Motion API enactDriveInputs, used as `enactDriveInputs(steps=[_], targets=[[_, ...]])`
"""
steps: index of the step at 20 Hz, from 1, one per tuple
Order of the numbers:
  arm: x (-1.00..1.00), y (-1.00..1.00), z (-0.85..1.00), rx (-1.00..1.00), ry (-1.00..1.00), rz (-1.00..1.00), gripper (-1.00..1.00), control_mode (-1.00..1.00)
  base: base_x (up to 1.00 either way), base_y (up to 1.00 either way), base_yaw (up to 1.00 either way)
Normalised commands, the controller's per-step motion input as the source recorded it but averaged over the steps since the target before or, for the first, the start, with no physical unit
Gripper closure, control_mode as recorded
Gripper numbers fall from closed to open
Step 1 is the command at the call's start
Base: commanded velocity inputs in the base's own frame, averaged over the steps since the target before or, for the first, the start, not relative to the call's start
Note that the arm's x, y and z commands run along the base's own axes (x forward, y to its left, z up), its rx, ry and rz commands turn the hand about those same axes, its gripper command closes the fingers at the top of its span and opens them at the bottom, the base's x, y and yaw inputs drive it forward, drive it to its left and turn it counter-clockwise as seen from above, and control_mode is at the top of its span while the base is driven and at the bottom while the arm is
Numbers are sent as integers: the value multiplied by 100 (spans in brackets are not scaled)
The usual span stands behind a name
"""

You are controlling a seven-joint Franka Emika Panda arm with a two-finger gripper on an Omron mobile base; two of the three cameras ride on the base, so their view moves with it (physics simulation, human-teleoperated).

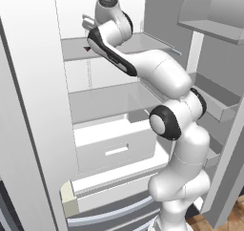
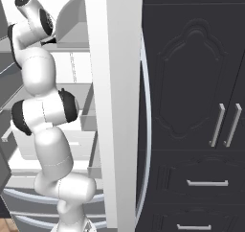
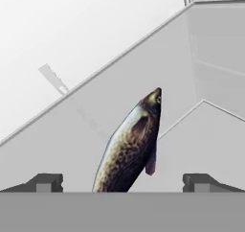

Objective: Gather the squash and lime from the fridge and place them on a tray on the dining counter. Then gather the fish and steak from the fridge and place them on the other tray.

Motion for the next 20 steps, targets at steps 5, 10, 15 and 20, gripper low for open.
enactDriveInputs(steps=[5,10,15,20], targets=[[0,0,-22,0,7,-1,-100,-100,0,0,0],[17,1,-22,0,5,0,-100,-100,0,0,0],[25,5,-13,-1,-1,0,-100,-100,0,0,0],[22,11,-14,-2,-2,0,-100,-100,0,0,0]])
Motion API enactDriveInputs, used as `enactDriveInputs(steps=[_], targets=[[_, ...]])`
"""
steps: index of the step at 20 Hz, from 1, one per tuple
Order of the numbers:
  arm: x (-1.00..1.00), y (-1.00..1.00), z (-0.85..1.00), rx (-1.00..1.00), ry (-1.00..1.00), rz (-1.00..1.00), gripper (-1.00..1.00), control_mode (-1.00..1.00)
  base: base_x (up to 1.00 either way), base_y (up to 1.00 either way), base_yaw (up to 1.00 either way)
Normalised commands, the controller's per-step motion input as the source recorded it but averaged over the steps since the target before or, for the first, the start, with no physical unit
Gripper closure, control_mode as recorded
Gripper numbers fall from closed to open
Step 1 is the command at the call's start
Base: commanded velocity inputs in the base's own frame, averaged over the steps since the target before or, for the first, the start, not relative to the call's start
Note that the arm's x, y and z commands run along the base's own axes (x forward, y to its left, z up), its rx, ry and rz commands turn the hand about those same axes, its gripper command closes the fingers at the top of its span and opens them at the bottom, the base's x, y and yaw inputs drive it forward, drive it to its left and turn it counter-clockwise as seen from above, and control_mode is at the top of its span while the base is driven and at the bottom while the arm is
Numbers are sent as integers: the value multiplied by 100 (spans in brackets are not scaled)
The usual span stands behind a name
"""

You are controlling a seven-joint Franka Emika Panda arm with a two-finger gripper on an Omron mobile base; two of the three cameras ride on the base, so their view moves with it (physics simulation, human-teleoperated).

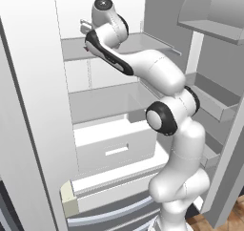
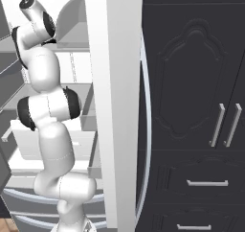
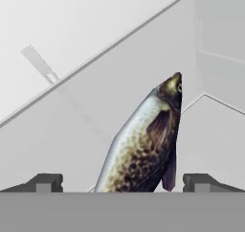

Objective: Gather the squash and lime from the fridge and place them on a tray on the dining counter. Then gather the fish and steak from the fridge and place them on the other tray.

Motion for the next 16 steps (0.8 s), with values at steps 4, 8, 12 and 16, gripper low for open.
enactDriveInputs(steps=[4,8,12,16], targets=[[9,9,-29,-2,0,0,-100,-100,0,0,0],[0,7,-37,-2,1,0,100,-100,0,0,0],[-4,1,-43,-1,0,0,100,-100,0,0,0],[-17,0,-28,0,0,0,100,-100,0,0,0]])
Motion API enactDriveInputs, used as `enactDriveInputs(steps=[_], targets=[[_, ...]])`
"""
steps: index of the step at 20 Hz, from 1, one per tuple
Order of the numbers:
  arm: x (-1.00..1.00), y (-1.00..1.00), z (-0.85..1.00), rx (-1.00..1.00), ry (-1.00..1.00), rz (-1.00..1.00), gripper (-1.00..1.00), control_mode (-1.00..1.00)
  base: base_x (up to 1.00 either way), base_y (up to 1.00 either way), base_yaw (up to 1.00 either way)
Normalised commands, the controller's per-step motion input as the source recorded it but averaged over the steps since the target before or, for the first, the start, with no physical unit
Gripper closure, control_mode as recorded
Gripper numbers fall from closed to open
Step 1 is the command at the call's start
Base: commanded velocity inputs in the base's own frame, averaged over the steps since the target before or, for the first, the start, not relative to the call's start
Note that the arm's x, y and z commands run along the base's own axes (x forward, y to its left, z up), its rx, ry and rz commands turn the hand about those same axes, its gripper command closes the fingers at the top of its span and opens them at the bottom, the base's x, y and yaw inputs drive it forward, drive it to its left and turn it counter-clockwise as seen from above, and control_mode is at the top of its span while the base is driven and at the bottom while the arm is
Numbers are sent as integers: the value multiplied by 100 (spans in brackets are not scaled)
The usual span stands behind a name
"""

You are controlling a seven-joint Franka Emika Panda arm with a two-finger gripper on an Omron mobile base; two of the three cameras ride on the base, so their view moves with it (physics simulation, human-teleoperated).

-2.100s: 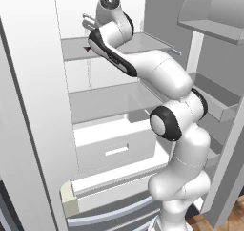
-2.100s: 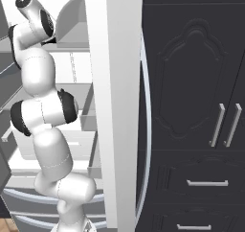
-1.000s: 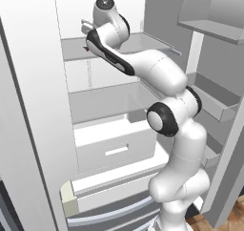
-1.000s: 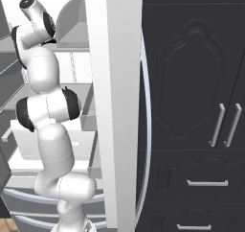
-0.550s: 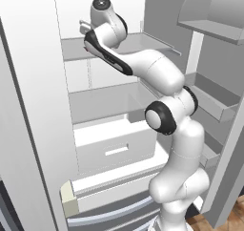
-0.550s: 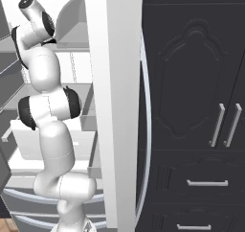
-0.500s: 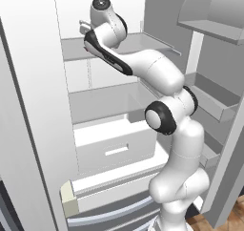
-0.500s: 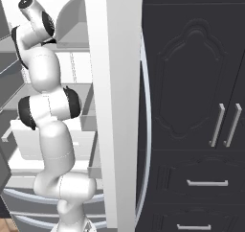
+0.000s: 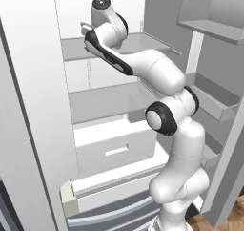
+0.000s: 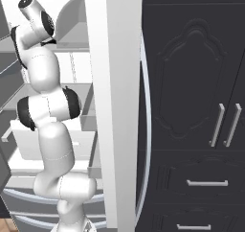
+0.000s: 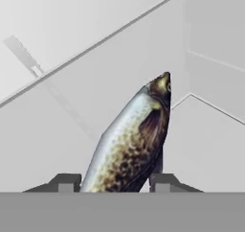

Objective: Gather the squash and lime from the fridge and place them on a tray on the dining counter. Then gather the fish and steak from the fridge and place them on the other tray.

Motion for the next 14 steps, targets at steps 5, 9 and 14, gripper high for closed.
enactDriveInputs(steps=[5,9,14], targets=[[-24,5,-3,0,-2,0,100,-100,0,0,0],[-21,11,0,0,0,-2,100,-100,0,0,0],[-28,6,1,0,0,-4,100,-100,0,0,0]])
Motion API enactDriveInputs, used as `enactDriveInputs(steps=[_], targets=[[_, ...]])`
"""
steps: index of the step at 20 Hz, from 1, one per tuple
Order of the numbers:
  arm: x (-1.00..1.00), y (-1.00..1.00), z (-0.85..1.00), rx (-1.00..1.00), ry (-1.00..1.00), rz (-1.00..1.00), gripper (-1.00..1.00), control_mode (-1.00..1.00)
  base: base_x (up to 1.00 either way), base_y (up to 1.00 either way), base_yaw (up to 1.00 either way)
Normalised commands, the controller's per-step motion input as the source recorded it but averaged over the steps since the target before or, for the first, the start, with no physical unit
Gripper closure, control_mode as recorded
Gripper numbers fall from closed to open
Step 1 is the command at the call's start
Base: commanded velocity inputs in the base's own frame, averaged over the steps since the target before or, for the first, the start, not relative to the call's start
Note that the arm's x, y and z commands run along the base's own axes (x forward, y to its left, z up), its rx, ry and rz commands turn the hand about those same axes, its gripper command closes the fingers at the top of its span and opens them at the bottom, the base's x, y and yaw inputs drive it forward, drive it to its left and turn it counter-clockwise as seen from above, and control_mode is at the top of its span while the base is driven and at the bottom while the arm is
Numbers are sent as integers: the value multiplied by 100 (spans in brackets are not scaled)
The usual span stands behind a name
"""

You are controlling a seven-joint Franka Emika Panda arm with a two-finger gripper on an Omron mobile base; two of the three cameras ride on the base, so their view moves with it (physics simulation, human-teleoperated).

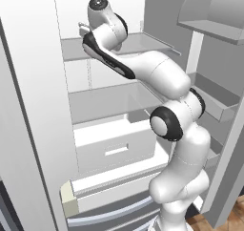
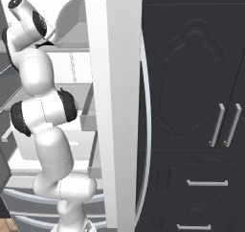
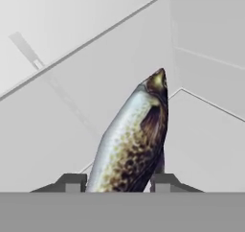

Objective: Gather the squash and lime from the fridge and place them on a tray on the dining counter. Then gather the fish and steak from the fridge and place them on the other tray.

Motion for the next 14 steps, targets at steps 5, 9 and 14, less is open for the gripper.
enactDriveInputs(steps=[5,9,14], targets=[[-41,0,11,0,-3,-5,100,-100,0,0,0],[-45,0,21,0,-4,-1,100,-100,0,0,0],[-67,-3,4,0,-9,0,100,-100,0,0,0]])
